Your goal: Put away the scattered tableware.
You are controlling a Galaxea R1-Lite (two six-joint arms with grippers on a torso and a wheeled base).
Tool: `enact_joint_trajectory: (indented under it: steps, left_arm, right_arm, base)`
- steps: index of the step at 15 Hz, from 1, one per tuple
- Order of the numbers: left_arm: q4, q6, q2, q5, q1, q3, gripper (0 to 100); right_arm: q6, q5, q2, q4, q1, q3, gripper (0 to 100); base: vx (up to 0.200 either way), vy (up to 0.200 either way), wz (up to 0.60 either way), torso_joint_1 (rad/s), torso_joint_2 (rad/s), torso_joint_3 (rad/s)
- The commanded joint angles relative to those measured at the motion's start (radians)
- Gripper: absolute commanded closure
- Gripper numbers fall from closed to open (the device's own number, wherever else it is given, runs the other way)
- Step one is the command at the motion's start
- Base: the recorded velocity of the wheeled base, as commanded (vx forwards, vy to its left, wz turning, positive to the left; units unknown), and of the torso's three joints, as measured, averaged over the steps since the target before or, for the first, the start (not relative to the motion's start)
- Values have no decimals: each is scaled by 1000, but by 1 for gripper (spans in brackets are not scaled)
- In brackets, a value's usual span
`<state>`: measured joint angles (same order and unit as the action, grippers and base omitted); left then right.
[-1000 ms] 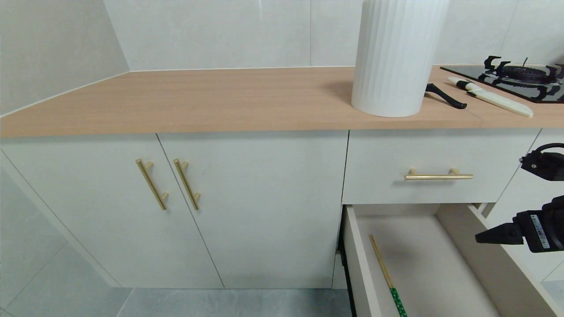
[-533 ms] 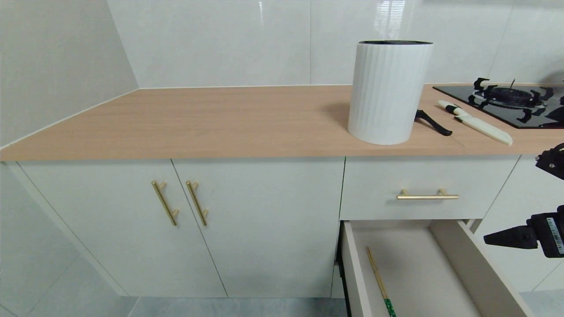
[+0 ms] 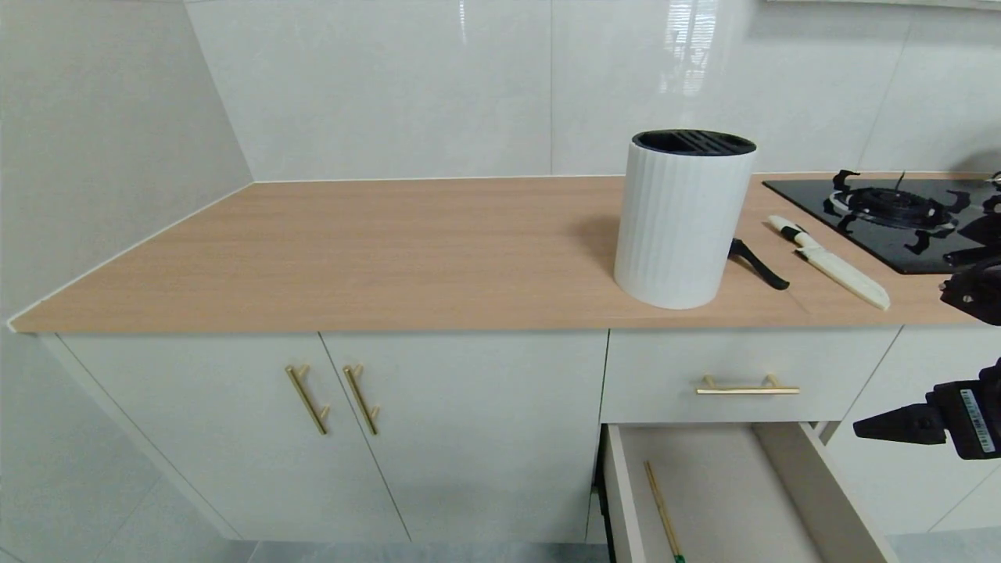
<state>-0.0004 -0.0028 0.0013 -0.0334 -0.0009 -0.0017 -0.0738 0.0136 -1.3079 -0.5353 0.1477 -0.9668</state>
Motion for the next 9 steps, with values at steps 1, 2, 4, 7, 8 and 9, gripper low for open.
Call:
enact_joint_trajectory:
  steps: [1, 2, 4, 7, 8, 9]
  left_arm:
    - [-1, 0, 0, 0, -1, 0, 0]
    - [-1, 0, 0, 0, -1, 0, 0]
    - [-1, 0, 0, 0, -1, 0, 0]
    - [-1, 0, 0, 0, -1, 0, 0]
    - [-1, 0, 0, 0, -1, 0, 0]
    - [-1, 0, 0, 0, -1, 0, 0]
  right_arm:
    - [0, 0, -5, 5, 1, 7, 0]
    - [0, 0, -5, 23, 1, 16, 0]
    - [0, 0, -7, 35, 3, 26, 0]
    - [45, 3, -13, 118, 4, 79, 0]
    - [60, 3, -24, 163, 4, 85, 0]
    - [98, 3, -74, 255, -7, 79, 0]
  base:
    - [0, 0, 0, 212, -486, -276]
    - [0, 0, 0, 217, -481, -261]
    - [0, 0, 0, 232, -500, -273]
    - [0, 0, 0, 176, -386, -206]
    - [0, 0, 0, 66, -134, -66]
    - [0, 0, 0, 32, -76, -36]
